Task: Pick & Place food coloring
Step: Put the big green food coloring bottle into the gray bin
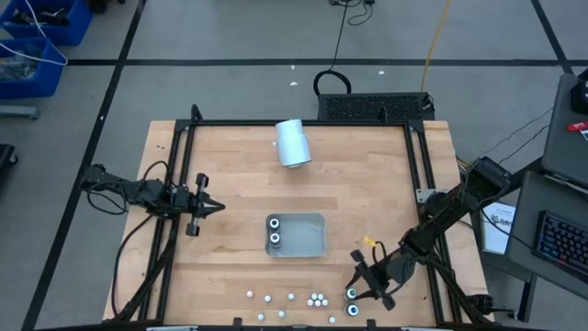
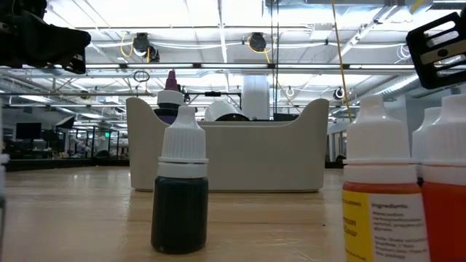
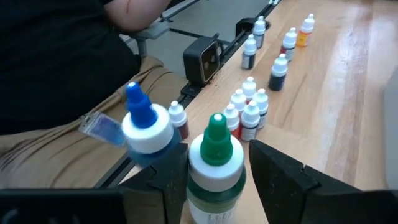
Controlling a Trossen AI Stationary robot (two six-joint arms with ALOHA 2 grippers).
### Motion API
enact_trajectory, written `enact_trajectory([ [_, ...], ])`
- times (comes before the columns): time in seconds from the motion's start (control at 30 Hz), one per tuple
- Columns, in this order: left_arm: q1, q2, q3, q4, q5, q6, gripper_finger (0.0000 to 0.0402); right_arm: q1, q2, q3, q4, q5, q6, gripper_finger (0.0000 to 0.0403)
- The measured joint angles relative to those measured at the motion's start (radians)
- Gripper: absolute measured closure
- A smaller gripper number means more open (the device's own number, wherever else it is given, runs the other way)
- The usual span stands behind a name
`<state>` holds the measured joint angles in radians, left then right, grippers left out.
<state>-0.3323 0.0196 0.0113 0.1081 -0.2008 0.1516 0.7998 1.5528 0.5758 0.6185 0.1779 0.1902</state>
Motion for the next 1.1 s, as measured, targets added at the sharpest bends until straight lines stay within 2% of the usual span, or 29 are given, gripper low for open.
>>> enact_trajectory([
  [0.33,0.000,0.000,0.000,0.000,0.000,0.000,0.0378,0.000,0.000,0.000,-0.020,-0.001,-0.031,0.0293],
  [0.7,0.000,0.000,0.000,0.000,0.000,0.002,0.0378,-0.010,-0.009,0.000,-0.001,0.006,-0.087,0.0290],
  [1.1,0.000,0.000,0.000,0.000,-0.001,0.002,0.0378,-0.105,-0.241,0.000,-0.055,0.011,-0.243,0.0288],
])
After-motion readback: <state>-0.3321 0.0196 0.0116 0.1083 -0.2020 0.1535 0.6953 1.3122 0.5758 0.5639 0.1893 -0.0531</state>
